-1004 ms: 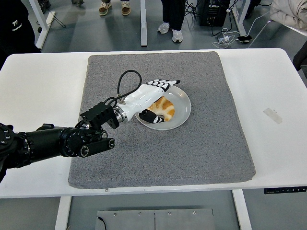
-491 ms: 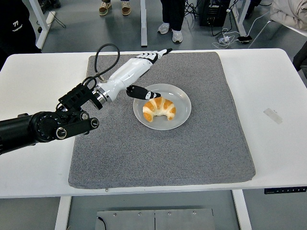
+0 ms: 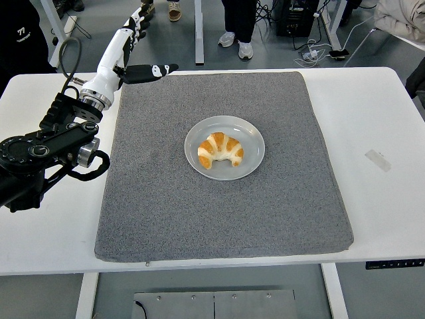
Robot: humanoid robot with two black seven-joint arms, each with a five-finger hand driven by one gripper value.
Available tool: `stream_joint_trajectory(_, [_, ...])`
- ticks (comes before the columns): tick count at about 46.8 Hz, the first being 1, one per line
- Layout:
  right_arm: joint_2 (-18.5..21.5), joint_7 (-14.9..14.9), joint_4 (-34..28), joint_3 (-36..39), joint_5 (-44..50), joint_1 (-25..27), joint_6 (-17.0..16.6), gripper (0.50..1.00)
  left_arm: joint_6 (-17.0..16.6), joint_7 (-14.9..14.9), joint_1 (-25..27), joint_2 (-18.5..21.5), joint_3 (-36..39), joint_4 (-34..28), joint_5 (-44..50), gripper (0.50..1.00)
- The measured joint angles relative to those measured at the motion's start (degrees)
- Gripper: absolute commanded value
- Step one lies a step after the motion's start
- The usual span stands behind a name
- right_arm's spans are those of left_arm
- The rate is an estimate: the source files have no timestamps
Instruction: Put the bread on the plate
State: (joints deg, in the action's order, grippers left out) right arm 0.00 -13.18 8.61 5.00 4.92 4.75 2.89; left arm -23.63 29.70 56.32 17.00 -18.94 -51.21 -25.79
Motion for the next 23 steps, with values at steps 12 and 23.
stream_joint_trajectory(12, [0.0, 0.0, 0.0, 0.0, 0.0, 0.0, -0.01, 1.0, 0.45, 0.0, -4.7, -3.55, -9.22, 1.43, 5.43, 0.972])
stream_joint_trajectory(23, [0.0, 0.0, 0.0, 0.0, 0.0, -0.01, -0.02, 1.0, 8.06, -0.14, -5.14, -8.91, -15.89, 10.74, 11.73, 0.971])
